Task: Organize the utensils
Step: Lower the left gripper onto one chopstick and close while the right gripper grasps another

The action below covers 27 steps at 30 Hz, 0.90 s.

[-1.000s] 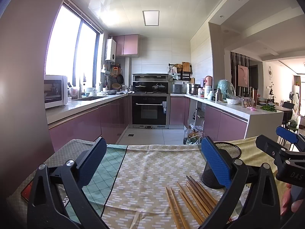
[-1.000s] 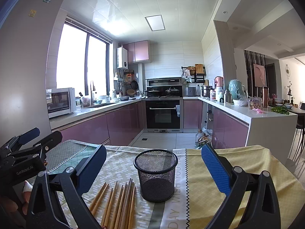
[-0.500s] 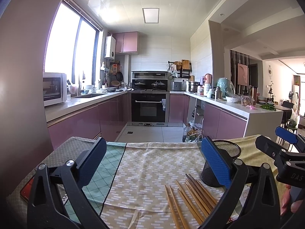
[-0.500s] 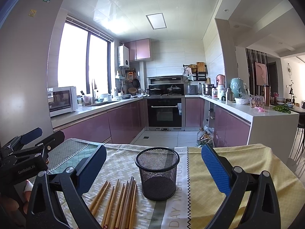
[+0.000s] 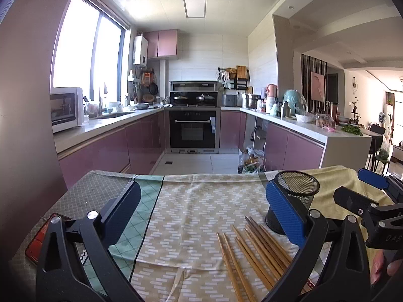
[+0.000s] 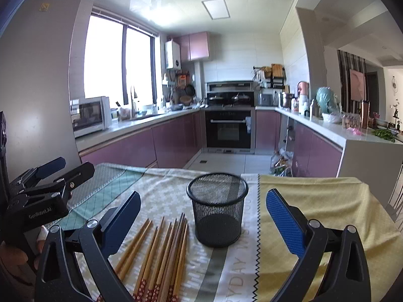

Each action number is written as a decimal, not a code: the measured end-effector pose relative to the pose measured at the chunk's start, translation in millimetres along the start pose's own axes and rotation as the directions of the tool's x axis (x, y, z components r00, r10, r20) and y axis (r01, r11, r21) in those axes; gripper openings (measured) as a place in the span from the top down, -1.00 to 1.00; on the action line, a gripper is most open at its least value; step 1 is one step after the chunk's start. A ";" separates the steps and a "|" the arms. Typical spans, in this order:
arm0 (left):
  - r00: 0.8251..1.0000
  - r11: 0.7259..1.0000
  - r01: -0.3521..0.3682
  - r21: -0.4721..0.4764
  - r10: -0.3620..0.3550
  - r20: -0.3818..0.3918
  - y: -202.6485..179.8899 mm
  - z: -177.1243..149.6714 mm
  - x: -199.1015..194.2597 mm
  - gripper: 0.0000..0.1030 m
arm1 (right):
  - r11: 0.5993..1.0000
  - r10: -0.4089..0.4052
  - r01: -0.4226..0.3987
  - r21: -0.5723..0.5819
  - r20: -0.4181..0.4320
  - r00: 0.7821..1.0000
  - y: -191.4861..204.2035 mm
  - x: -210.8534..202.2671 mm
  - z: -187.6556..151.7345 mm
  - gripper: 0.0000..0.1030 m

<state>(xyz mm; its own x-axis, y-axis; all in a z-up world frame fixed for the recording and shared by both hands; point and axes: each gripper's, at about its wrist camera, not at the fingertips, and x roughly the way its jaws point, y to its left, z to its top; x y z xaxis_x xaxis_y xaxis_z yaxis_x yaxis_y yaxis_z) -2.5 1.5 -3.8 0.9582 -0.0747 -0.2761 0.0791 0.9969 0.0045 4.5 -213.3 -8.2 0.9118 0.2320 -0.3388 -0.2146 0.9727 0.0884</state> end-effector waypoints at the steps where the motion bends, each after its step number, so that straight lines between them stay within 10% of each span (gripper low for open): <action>1: 0.999 1.000 0.013 0.006 -0.013 -0.034 0.6 -2.4 4.7 -0.91 | 1.000 0.015 -0.015 -0.007 -0.048 0.999 -1.0 6.0 -3.1 -0.88; 9: 0.949 0.991 0.126 0.035 -0.110 -0.296 7.6 -32.2 41.3 -0.78 | 0.997 0.061 -0.075 -0.022 -0.373 0.926 -0.7 54.6 -40.6 -0.39; 27: 0.784 0.952 0.303 0.029 -0.232 -0.575 -5.5 -80.9 83.2 0.07 | 0.992 0.091 -0.122 -0.024 -0.528 0.844 4.8 85.9 -56.5 0.28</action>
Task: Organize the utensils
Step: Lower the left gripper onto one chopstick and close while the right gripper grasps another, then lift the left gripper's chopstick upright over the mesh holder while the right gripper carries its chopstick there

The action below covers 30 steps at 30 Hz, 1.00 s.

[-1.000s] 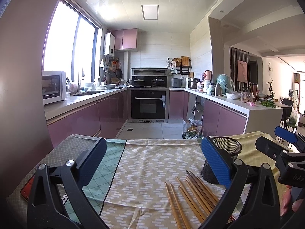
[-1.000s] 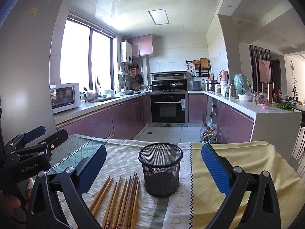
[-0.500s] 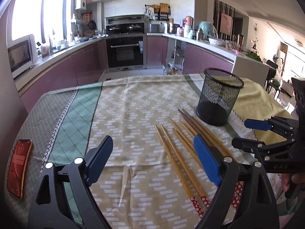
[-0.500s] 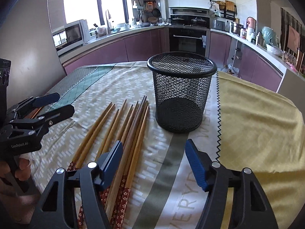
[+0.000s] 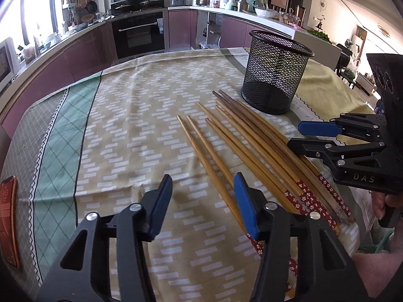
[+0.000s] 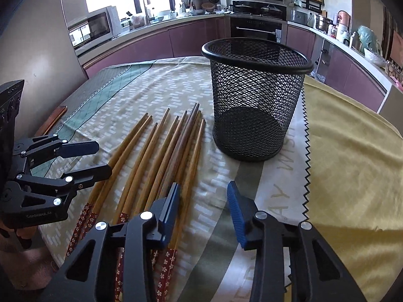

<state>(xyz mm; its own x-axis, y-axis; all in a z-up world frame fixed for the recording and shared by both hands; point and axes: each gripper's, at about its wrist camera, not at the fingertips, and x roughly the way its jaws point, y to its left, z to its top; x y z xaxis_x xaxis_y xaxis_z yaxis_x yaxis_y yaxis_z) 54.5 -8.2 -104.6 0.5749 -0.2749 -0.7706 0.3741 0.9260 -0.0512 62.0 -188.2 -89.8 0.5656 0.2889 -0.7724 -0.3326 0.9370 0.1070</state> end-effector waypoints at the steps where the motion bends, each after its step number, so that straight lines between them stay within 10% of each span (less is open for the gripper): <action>1: 1.000 1.000 0.007 -0.004 -0.008 -0.005 0.7 0.4 -0.3 0.12 | 1.000 -0.002 0.002 -0.001 -0.002 1.000 0.4 1.0 -0.2 0.30; 17: 0.997 0.999 0.036 -0.011 -0.037 -0.065 9.2 12.0 6.9 0.55 | 1.000 0.019 -0.019 -0.012 -0.033 0.999 5.3 15.9 13.6 0.85; 30: 0.999 0.995 0.032 -0.089 -0.034 -0.020 8.4 16.2 0.6 0.85 | 0.994 0.107 -0.109 0.029 0.066 0.992 -0.6 -14.0 12.3 0.89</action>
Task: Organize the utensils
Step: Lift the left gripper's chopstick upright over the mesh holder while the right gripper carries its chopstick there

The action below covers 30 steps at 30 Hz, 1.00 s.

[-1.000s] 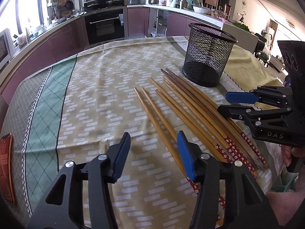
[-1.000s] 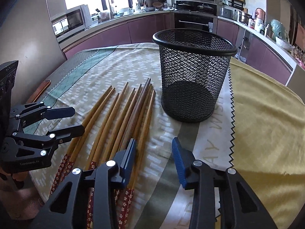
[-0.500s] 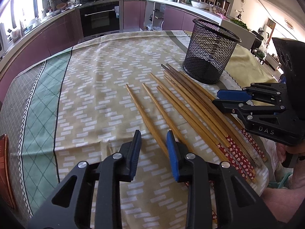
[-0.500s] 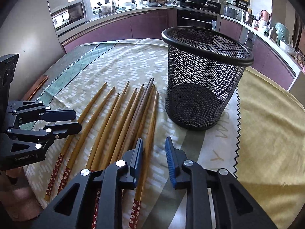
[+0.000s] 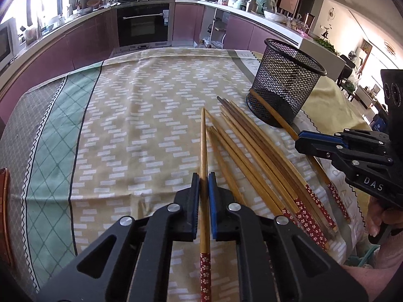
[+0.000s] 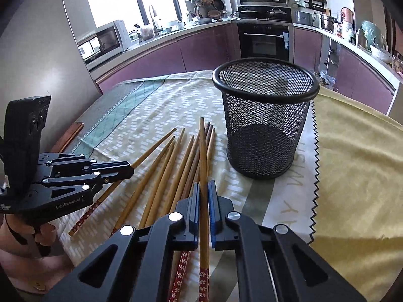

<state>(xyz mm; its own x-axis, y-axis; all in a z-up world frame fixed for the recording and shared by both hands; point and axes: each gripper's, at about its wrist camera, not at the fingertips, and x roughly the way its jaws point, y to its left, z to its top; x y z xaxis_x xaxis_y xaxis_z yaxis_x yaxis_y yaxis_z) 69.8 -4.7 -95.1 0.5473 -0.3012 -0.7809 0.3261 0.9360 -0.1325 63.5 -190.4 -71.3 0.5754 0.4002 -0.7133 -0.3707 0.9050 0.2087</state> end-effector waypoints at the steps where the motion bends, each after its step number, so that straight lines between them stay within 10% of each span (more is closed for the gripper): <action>1: 1.000 1.000 0.001 0.002 -0.001 0.007 -0.7 0.1 -3.5 0.85 | 1.000 0.010 -0.011 0.001 0.013 1.000 -0.4 -4.5 0.7 0.89; 15: 0.984 0.994 0.090 0.054 -0.097 0.152 -19.8 24.7 -69.9 0.85 | 0.998 0.059 -0.061 0.000 0.208 0.976 -5.9 -64.9 28.2 0.89; 30: 0.894 0.973 0.187 0.136 -0.226 0.386 -44.7 110.1 -153.3 0.85 | 0.997 0.079 -0.082 -0.008 0.411 0.908 -35.9 -113.2 97.5 0.89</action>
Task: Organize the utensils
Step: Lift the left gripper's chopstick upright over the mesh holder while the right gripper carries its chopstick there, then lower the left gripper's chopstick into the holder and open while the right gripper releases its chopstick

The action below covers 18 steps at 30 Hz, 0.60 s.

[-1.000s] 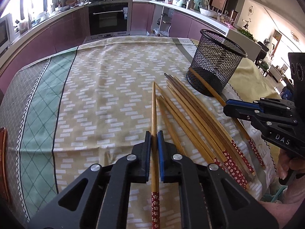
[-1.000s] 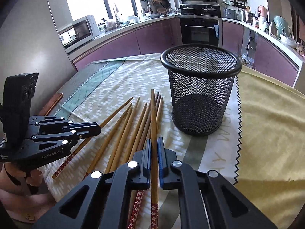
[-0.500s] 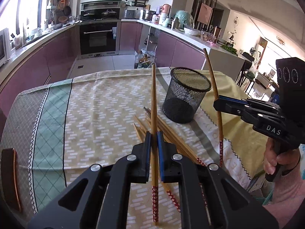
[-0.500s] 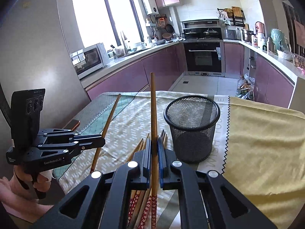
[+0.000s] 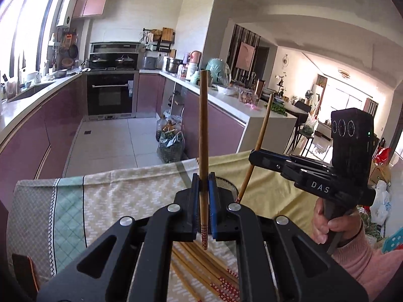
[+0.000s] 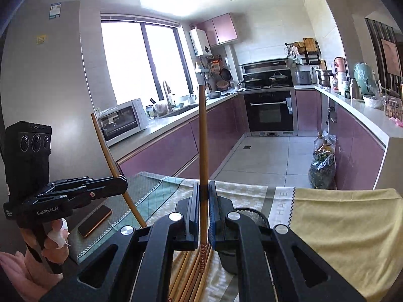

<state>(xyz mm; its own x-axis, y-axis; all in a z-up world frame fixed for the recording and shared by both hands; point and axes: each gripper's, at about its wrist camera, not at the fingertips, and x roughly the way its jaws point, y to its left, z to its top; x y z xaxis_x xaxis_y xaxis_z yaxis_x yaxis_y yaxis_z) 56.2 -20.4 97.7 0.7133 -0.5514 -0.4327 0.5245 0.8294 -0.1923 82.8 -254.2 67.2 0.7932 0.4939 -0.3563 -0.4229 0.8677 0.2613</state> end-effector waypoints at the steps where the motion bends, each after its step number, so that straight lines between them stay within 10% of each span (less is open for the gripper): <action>1: 1.000 1.000 0.006 0.001 -0.006 0.013 -2.2 8.7 0.7 0.85 | 1.000 -0.003 0.003 -0.001 0.013 1.000 -1.7 -1.3 4.9 0.89; 9: 0.999 0.999 0.044 -0.002 -0.044 0.032 -13.3 51.7 37.7 0.85 | 0.998 -0.069 0.070 -0.009 0.057 0.996 -21.3 6.3 34.2 0.89; 18: 0.988 0.999 0.026 0.027 -0.022 -0.156 -19.0 26.1 117.5 0.85 | 0.996 -0.093 0.093 -0.007 -0.147 0.985 -41.7 57.0 2.8 0.89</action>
<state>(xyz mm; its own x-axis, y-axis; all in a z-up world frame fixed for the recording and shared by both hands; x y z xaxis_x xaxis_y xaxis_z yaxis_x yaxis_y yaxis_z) 142.1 -103.3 73.5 0.6206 -0.5485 -0.5604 0.5556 0.8119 -0.1794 146.9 -262.4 38.5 0.7560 0.4141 -0.5069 -0.3504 0.9102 0.2209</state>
